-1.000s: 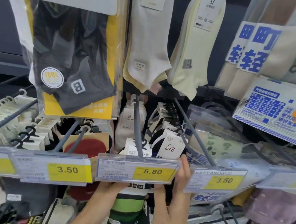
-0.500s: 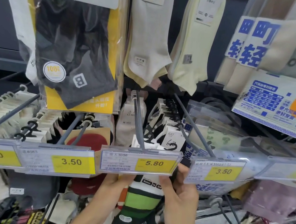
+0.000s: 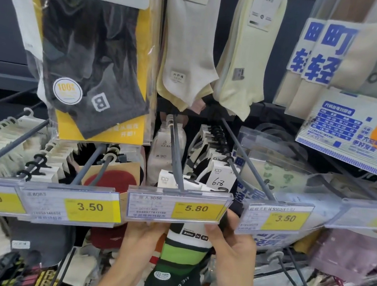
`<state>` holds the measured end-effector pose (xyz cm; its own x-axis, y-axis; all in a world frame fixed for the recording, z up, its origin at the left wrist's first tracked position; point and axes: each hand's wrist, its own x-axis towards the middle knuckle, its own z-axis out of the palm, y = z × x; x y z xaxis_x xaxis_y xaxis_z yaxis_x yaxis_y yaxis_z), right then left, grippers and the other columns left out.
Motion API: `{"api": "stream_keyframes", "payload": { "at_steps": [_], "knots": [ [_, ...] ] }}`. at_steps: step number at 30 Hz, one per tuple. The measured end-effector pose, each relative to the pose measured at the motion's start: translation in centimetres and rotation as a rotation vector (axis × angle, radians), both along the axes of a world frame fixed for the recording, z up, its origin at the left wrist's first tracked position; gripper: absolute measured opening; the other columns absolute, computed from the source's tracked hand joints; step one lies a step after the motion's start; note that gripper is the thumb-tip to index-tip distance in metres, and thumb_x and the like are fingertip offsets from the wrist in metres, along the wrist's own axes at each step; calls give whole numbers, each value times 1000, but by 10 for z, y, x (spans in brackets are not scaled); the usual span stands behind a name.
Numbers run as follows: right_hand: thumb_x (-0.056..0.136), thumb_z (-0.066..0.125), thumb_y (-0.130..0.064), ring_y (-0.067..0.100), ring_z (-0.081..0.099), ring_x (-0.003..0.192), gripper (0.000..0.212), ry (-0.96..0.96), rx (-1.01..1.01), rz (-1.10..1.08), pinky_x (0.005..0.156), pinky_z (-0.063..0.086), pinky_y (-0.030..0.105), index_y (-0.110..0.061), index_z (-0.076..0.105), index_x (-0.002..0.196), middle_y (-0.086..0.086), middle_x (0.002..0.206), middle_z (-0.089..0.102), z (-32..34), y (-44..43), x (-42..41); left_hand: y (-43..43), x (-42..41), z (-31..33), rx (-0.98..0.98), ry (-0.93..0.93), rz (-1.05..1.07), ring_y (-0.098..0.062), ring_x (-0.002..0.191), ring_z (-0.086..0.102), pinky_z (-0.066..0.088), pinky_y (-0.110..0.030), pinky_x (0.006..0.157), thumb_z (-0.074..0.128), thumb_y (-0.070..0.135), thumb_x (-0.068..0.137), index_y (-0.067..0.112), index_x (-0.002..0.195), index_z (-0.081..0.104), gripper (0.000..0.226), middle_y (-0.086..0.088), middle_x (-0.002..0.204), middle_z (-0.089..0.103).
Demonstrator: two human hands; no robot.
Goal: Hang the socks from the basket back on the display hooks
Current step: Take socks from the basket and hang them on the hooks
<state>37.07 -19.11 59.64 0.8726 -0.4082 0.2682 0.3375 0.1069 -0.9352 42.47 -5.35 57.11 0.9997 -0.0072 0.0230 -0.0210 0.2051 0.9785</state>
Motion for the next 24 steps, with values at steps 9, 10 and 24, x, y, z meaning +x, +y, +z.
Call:
{"api": "stream_keyframes", "payload": {
  "at_steps": [9, 10, 24],
  "knots": [
    [83, 73, -32, 9, 69, 105, 20, 33, -59, -31, 92, 51, 33, -38, 73, 102, -7, 108, 76, 0, 1, 2, -2, 7, -5, 7, 108, 40, -22, 111, 68, 47, -59, 103, 73, 24, 89, 27, 117, 69, 29, 3, 118, 74],
    [85, 73, -31, 9, 68, 106, 20, 31, -68, -24, 95, 49, 35, -39, 72, 103, -7, 109, 76, 0, 2, 2, -2, 7, -2, 22, 98, 22, -23, 113, 67, 47, -60, 102, 80, 28, 81, 27, 120, 67, 41, 2, 121, 73],
    [90, 54, -49, 2, 55, 125, 50, 8, -118, -269, 115, 38, 42, -22, 60, 131, -12, 131, 65, 5, -2, 3, 10, 14, -11, -10, 62, 83, 12, 90, 64, 42, -22, 85, 66, 5, 91, 30, 110, 63, 32, 22, 106, 71]
  ]
}}
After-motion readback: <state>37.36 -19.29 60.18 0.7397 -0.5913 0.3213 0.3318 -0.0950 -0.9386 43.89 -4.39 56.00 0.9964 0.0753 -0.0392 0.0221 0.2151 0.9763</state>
